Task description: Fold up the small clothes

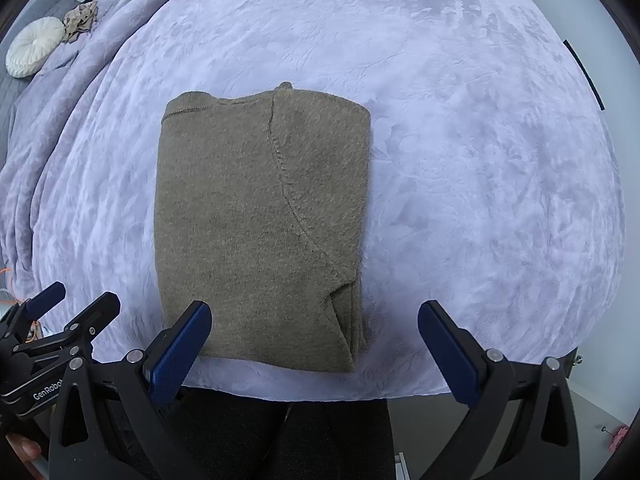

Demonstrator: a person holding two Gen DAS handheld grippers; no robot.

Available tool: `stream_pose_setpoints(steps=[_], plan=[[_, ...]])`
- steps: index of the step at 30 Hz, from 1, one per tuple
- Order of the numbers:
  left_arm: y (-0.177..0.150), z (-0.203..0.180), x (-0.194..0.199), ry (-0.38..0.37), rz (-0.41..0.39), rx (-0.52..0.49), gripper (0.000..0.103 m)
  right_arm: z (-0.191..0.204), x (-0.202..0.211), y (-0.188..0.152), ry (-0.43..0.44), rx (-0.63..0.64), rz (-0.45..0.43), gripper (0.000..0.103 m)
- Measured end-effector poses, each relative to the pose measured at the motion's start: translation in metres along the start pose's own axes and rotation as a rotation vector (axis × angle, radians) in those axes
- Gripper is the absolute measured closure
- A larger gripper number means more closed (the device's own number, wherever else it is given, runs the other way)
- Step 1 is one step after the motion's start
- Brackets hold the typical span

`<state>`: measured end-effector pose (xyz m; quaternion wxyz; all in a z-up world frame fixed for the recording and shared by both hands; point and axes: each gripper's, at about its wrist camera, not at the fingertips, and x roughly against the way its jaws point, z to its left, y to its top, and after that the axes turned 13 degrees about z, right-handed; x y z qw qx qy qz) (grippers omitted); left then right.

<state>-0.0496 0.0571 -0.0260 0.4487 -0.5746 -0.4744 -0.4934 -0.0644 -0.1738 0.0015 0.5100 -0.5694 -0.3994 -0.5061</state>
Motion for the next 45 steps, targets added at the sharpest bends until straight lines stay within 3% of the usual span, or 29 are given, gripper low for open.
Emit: stream_pose_setpoints(steps=[45], plan=[[-0.0014, 0.0020, -0.0035, 0.002, 0.016, 0.003, 0.001, 0.0019, -0.0013, 0.0000, -0.005, 0.008, 0.006, 0.000]])
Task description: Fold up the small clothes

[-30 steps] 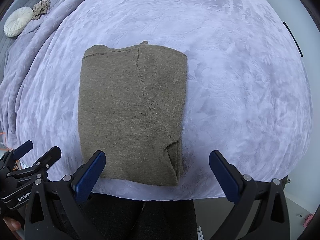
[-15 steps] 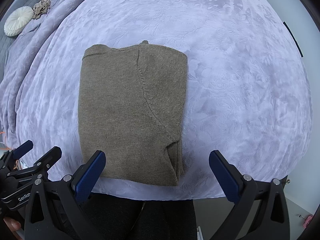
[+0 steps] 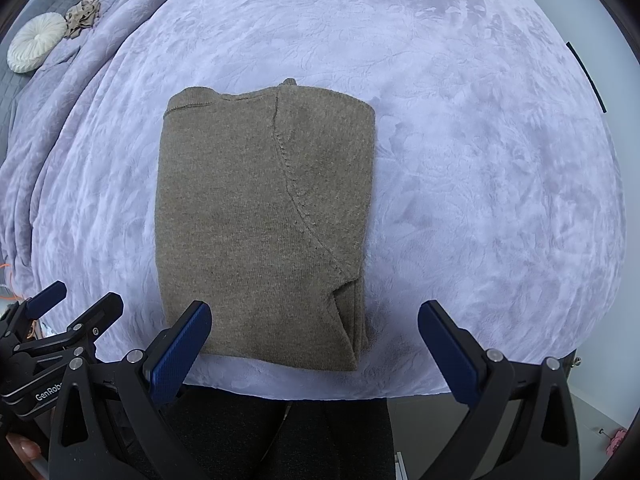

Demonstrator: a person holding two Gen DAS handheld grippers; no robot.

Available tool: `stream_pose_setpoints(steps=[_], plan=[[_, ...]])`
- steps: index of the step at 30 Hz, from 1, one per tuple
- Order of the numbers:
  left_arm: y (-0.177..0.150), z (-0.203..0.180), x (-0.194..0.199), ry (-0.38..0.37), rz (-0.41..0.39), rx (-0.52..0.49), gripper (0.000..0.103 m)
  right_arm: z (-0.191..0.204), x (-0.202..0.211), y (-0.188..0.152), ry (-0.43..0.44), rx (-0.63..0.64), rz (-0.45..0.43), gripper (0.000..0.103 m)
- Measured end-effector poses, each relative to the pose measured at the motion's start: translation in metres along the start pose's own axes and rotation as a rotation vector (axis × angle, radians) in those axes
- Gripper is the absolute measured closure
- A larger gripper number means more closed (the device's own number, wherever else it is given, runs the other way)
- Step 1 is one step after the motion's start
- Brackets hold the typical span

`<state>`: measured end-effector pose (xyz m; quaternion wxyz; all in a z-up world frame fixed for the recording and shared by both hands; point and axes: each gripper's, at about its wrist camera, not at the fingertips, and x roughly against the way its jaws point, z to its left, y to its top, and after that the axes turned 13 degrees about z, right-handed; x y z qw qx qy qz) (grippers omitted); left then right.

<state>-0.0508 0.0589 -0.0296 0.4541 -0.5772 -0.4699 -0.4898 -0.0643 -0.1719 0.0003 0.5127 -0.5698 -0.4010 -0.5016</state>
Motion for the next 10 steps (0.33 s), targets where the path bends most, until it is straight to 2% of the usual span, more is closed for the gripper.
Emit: stream_pose_setpoints(steps=[10], plan=[[0.0003, 0.0032, 0.0006, 0.004, -0.014, 0.020, 0.001, 0.0002, -0.0026, -0.0006, -0.001, 0.002, 0.005, 0.000]])
